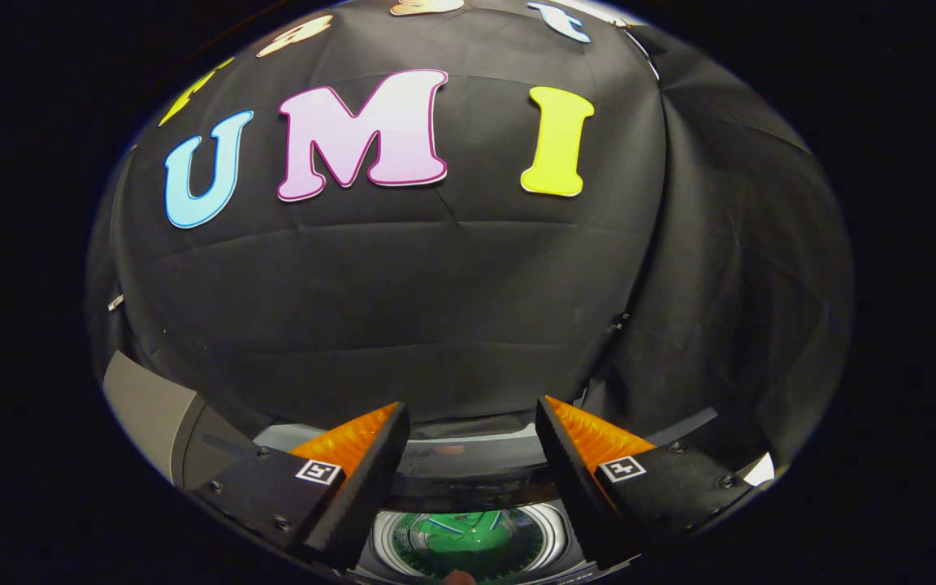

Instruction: Put the clothes into the washing machine and then close the washing machine lid.

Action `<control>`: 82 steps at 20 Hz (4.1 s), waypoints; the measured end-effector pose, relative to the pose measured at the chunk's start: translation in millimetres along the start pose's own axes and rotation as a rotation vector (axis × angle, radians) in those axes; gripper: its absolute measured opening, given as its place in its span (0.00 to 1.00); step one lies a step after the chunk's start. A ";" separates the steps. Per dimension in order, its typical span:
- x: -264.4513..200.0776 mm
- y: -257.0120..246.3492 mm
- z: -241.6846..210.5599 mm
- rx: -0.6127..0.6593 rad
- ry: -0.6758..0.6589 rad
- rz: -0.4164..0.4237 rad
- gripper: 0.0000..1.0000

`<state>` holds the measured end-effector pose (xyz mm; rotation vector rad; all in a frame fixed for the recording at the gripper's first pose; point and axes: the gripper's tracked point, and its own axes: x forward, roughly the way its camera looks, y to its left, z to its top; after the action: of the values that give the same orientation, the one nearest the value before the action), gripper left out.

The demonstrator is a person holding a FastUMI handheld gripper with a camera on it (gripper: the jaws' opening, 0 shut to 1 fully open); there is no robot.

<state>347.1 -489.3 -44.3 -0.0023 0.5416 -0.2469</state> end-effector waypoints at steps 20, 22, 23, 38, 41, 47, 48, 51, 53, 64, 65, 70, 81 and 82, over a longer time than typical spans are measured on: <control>-28.3 -1.5 -37.0 0.012 0.054 0.040 0.99; -27.3 -3.3 -42.2 -0.002 0.070 0.021 0.99; -27.4 -2.7 -44.5 -0.010 0.075 0.019 0.99; -46.7 -19.0 -135.1 -0.002 0.243 0.014 0.99; -51.5 -24.7 -154.2 0.004 0.280 0.009 0.99; -89.0 -22.9 -101.2 -0.006 0.146 0.036 0.99; -100.4 -20.8 -81.1 -0.004 0.097 0.046 0.99; -142.4 -10.9 -17.9 -0.001 -0.068 0.078 0.99; -170.6 -4.9 13.0 -0.011 -0.160 0.085 0.98; -295.6 30.8 76.0 0.005 -0.466 0.189 0.98; -304.4 30.6 77.3 0.017 -0.482 0.188 0.98; -340.9 25.0 76.1 0.046 -0.534 0.177 0.98; -388.4 21.3 75.8 0.026 -0.567 0.142 0.98; -389.7 20.3 76.0 0.024 -0.563 0.137 0.98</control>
<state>67.9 -383.5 218.2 -0.0112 -0.0224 -0.1101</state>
